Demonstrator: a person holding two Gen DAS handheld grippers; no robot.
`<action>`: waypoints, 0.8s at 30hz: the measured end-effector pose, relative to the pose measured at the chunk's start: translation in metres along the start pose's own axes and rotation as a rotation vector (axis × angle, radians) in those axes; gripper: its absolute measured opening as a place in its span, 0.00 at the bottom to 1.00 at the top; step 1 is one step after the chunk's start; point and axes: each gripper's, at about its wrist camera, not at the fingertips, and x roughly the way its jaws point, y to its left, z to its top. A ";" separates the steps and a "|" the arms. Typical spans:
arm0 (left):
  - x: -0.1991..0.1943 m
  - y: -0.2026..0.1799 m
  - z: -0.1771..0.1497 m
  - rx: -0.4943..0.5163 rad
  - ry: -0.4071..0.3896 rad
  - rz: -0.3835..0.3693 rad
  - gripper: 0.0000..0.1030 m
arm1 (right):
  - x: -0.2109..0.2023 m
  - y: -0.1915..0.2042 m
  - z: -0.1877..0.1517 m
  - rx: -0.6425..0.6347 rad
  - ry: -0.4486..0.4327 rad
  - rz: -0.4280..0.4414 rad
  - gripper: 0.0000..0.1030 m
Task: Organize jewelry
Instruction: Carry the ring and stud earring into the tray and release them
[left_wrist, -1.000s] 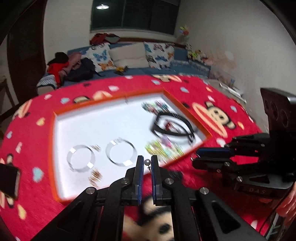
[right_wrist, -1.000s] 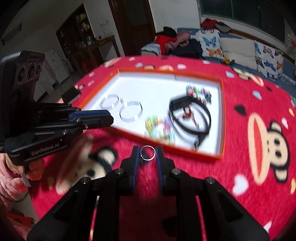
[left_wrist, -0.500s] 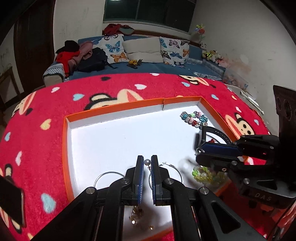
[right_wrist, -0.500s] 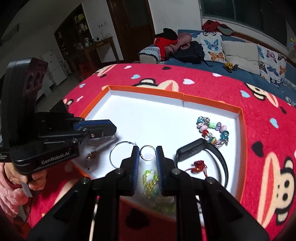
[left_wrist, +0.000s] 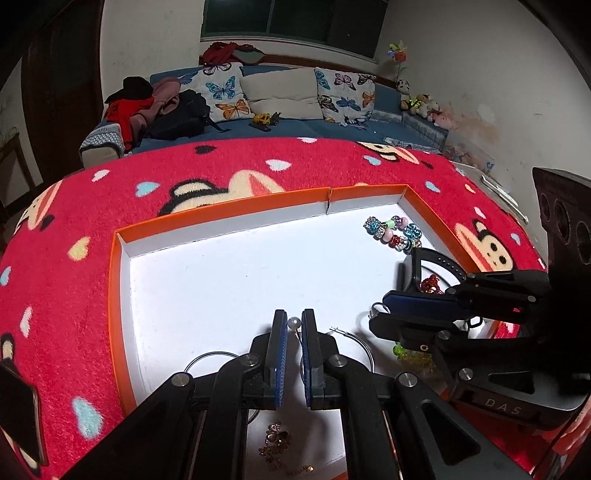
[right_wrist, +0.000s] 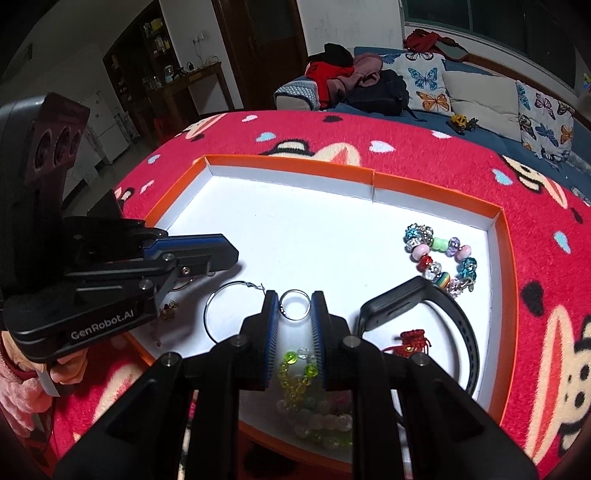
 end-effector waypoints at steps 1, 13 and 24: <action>0.000 0.000 0.000 0.000 0.000 0.000 0.07 | 0.001 0.000 0.000 0.001 0.001 0.000 0.18; 0.002 -0.002 -0.002 0.009 0.006 0.015 0.08 | 0.006 -0.001 -0.001 0.012 0.009 0.005 0.19; -0.012 -0.004 -0.004 0.010 0.001 0.037 0.09 | -0.002 0.001 -0.003 0.012 0.002 -0.004 0.30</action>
